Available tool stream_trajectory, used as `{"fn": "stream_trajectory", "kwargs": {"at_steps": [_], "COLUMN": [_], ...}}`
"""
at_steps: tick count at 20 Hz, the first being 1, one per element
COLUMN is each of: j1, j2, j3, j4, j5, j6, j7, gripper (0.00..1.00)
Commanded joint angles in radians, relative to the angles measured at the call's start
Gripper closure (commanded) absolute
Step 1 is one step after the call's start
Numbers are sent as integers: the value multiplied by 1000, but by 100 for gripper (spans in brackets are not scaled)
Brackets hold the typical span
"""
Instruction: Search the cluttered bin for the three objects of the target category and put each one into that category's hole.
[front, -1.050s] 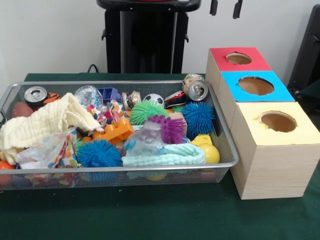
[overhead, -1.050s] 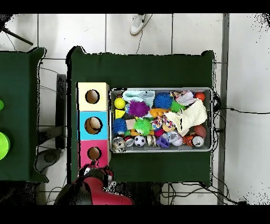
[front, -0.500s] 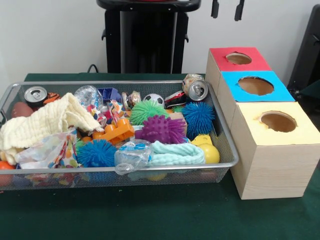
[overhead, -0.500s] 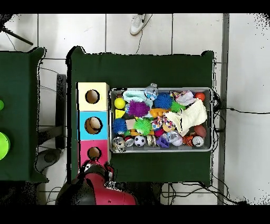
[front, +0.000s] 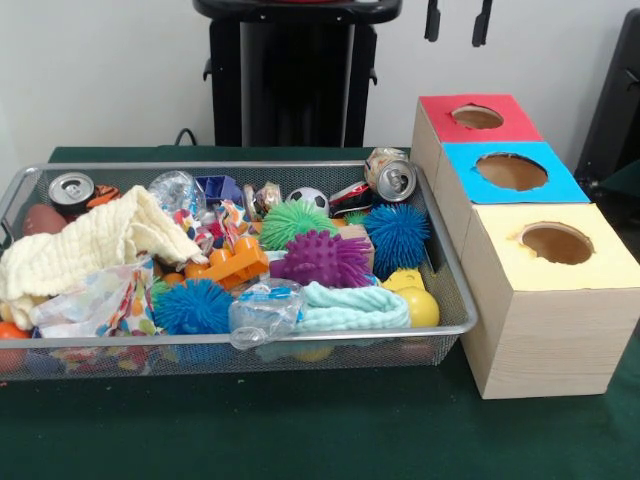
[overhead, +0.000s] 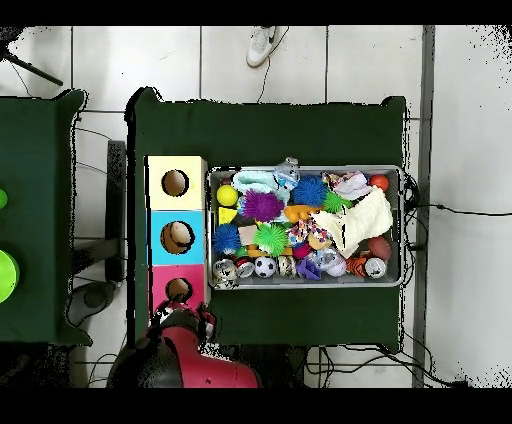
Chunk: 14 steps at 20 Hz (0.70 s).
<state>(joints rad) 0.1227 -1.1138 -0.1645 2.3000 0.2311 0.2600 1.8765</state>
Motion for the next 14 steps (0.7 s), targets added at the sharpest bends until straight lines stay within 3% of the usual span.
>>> {"fn": "stream_trajectory", "kwargs": {"at_steps": [1, 4, 7, 10, 14], "j1": [-25, -45, -41, -74, -65], "j2": [5, 7, 1, 12, 3], "j3": [82, 115, 102, 148, 133], "j4": [66, 84, 81, 95, 90], "j5": [39, 48, 44, 52, 47], "j6": [-33, -60, -46, -69, -54], "j7": [189, 190, 189, 176, 183], "gripper": [0, 0, 0, 0, 0]}}
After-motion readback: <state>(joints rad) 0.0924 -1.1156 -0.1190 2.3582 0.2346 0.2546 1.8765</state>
